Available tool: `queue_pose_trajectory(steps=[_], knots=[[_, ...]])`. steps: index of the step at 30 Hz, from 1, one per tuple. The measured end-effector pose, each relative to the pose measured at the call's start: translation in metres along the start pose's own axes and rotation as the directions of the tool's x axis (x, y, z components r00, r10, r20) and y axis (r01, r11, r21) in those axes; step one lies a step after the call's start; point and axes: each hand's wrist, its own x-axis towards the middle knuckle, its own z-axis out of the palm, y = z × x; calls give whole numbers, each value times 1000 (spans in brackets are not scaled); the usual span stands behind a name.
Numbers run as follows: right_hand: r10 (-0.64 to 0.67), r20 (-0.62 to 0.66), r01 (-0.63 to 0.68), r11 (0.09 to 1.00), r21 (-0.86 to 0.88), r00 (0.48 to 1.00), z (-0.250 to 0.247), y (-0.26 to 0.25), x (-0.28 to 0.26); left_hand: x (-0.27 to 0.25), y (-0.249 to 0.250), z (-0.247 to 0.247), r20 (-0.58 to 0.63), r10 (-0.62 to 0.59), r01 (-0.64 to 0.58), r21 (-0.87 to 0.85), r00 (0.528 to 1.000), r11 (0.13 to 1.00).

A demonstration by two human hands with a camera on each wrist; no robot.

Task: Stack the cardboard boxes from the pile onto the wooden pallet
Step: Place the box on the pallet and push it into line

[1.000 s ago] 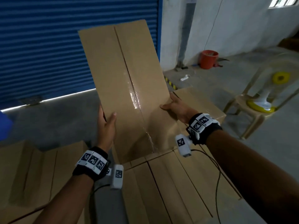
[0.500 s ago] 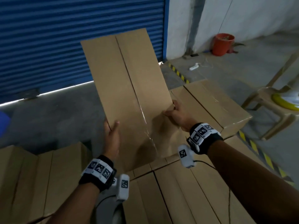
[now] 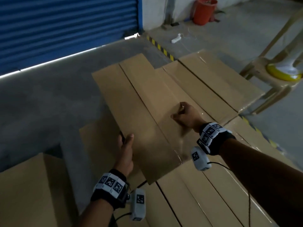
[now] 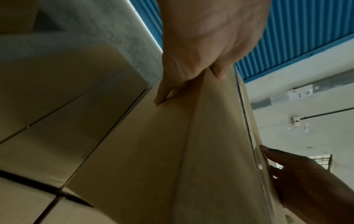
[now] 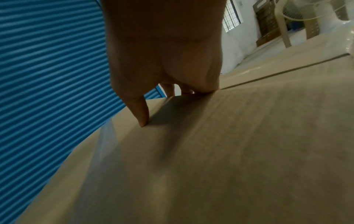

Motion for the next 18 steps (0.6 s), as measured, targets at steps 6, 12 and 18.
queue_pose_trajectory(steps=[6, 12, 18], knots=[[-5, 34, 9, 993, -118, 999, 17, 47, 32, 35, -50, 15, 30, -15, 12, 117, 999, 993], [-275, 153, 309, 908, -283, 949, 26, 70, 26, 58, -66, 22, 68, 56, -59, 47, 996, 997], [-348, 301, 452, 785, -423, 888, 24, 116, -5, 66, -71, 26, 67, -35, 32, 36, 997, 999]])
